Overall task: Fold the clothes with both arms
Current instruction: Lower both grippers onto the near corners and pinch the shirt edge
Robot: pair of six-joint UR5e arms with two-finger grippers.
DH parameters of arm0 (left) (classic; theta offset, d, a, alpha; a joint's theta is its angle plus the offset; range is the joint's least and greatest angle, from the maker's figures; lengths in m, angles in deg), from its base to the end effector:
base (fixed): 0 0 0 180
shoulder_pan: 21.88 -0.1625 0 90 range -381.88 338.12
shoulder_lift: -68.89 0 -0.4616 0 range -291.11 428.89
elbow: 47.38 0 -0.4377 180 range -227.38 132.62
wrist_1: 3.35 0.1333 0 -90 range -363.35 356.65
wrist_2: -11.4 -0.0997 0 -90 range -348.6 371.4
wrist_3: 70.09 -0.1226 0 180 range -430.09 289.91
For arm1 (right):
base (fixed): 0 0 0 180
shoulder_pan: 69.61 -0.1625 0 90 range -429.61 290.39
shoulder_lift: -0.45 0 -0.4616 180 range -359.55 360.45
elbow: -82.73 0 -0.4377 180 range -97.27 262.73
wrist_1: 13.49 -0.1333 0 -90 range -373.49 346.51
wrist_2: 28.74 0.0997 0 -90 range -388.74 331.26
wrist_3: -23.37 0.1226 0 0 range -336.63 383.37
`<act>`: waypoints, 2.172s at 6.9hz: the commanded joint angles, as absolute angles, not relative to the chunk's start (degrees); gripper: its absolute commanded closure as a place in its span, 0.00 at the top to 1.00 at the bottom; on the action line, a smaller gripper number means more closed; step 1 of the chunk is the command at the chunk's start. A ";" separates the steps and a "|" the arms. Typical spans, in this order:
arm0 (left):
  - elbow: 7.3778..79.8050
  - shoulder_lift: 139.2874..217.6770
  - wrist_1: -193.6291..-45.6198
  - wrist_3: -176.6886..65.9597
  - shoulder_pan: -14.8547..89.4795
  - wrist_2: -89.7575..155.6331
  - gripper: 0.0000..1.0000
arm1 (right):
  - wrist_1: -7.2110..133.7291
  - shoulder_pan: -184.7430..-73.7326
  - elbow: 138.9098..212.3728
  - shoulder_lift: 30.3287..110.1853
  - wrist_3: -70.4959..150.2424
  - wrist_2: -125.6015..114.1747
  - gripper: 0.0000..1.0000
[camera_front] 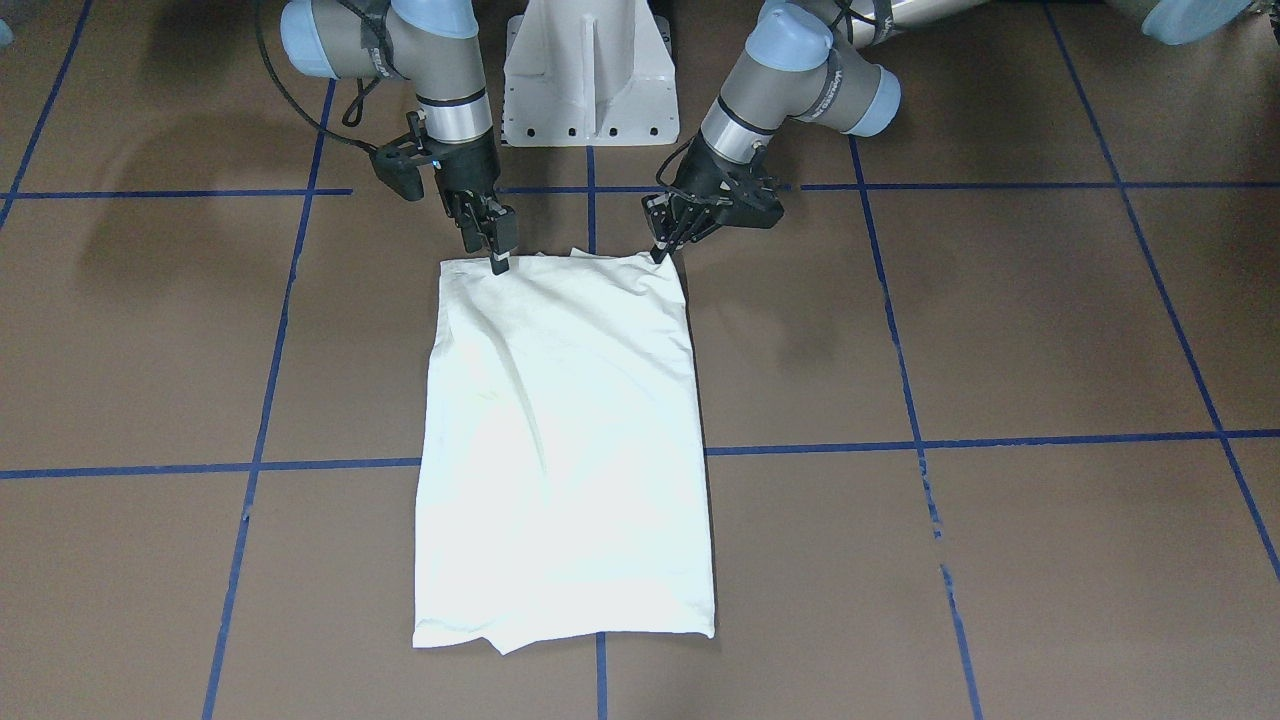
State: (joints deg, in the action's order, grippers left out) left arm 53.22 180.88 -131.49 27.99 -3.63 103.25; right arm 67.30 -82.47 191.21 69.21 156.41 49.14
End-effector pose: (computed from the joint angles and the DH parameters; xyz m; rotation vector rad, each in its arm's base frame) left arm 0.6150 -0.3390 0.3011 0.0820 1.2407 -0.3794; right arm -0.6078 -0.3019 0.3166 -0.0312 -0.9136 1.0005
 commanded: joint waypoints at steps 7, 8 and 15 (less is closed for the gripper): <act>53.26 180.95 -131.49 27.99 -3.69 103.25 0.00 | 66.93 -81.56 188.47 68.74 156.79 47.82 0.70; 53.26 180.95 -131.49 27.99 -3.69 103.25 0.00 | 67.02 -81.73 188.38 67.87 156.88 47.64 0.63; 53.34 180.95 -131.49 27.99 -3.69 103.16 0.00 | 66.93 -82.09 188.20 67.69 158.20 46.24 0.57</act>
